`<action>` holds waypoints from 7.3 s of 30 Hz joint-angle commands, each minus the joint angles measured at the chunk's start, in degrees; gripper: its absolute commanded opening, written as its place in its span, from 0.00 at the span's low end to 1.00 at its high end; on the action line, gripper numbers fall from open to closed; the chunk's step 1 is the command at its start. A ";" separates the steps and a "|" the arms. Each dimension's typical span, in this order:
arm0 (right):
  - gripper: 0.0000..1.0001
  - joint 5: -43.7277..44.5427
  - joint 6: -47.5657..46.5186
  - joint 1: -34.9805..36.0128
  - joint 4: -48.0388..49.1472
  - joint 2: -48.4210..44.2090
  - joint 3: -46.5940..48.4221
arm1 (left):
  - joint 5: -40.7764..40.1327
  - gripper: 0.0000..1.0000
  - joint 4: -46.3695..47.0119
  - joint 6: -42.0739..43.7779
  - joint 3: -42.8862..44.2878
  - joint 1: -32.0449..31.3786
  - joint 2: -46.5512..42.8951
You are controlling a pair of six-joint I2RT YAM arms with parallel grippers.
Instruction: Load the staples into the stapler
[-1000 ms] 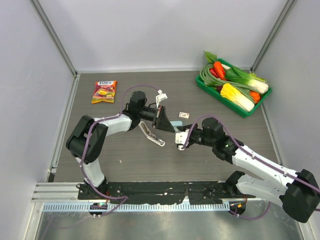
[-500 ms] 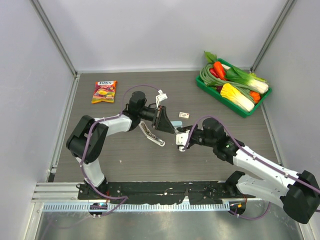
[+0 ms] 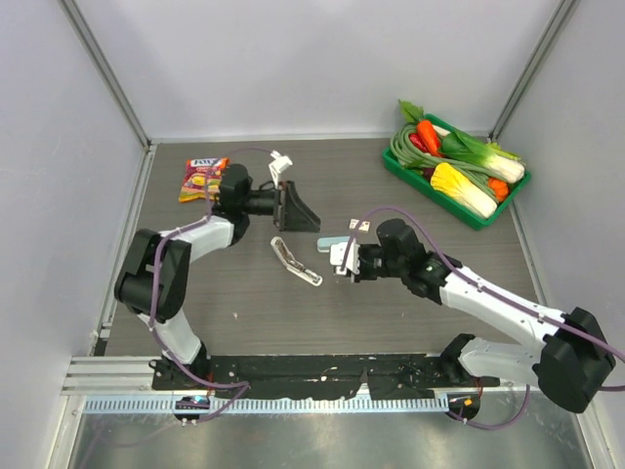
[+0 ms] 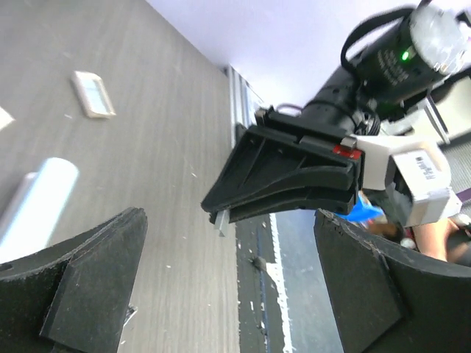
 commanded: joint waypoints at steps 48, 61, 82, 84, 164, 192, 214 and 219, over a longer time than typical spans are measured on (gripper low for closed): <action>0.14 11.01 37.61 6.71 -4.23 30.93 20.63 | -42.38 1.00 -51.56 48.26 -4.26 20.86 -29.78; 0.14 10.57 37.78 7.50 -4.14 31.99 21.77 | -41.67 1.00 -50.95 48.17 -4.62 20.86 -29.43; 0.15 12.51 37.26 7.86 -4.32 33.48 21.86 | -41.06 1.00 -50.60 47.91 -4.88 20.86 -29.43; 0.15 12.51 37.26 7.94 -4.41 33.65 21.95 | -41.06 1.00 -50.69 47.82 -4.88 20.94 -29.43; 0.16 11.63 36.55 7.94 -7.66 32.77 19.92 | -40.62 1.00 -49.81 47.38 -5.41 20.94 -28.55; 0.19 11.62 36.29 7.94 -7.48 34.09 20.19 | -40.27 1.00 -49.81 47.29 -5.58 20.94 -28.37; 0.37 11.71 36.20 7.94 -7.39 33.30 20.36 | -40.18 1.00 -49.81 47.21 -5.67 20.94 -28.37; 0.40 12.15 35.68 7.94 -7.57 31.55 20.19 | -40.27 1.00 -49.89 47.38 -5.67 21.03 -28.29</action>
